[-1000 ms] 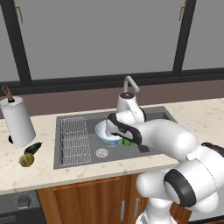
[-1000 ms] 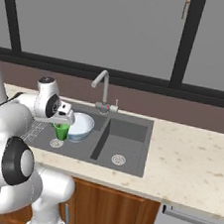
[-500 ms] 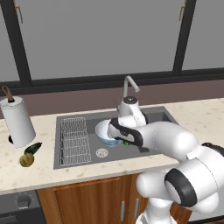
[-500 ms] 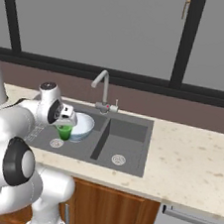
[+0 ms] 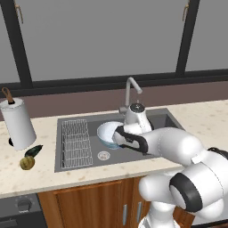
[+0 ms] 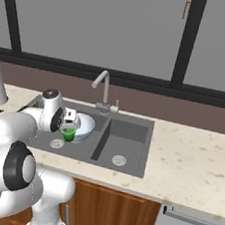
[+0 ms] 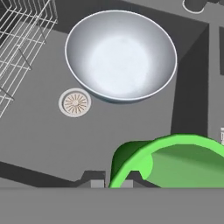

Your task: Remove the squash and eggplant from the sink. Then move the bowl and cup from the counter to the sink for washing.

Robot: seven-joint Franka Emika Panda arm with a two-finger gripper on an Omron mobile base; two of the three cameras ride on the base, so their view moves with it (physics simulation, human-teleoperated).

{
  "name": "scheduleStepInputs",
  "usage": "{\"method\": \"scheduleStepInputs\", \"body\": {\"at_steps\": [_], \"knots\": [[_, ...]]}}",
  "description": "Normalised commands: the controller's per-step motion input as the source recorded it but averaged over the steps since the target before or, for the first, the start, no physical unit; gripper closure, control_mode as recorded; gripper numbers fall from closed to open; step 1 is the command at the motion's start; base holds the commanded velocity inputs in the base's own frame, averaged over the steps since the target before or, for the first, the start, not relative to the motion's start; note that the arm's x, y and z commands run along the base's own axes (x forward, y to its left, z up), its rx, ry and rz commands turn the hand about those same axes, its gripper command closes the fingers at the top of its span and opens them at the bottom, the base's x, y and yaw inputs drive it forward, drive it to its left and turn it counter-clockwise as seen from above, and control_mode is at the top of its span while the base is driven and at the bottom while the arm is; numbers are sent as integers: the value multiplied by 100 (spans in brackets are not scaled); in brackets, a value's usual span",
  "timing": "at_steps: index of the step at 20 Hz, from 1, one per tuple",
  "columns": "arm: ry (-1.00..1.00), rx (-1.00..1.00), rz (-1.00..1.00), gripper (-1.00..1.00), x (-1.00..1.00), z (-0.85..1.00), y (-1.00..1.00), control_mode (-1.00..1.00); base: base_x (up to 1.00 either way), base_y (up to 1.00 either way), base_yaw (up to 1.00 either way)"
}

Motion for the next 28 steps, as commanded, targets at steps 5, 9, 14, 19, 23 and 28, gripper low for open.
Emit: {"method": "scheduleStepInputs", "body": {"at_steps": [5,9,14,19,23,28], "knots": [[-3,0,2,100,7,-8,-9,-100,0,0,0],[-1,0,3,100,6,-6,-6,-100,0,0,0],[0,0,3,100,10,-4,-5,-100,0,0,0],[0,0,4,100,11,-3,-4,-100,0,0,0],[0,0,2,100,9,-3,-5,-100,0,0,0],[0,0,3,100,8,-2,-1,-100,0,0,0]]}}
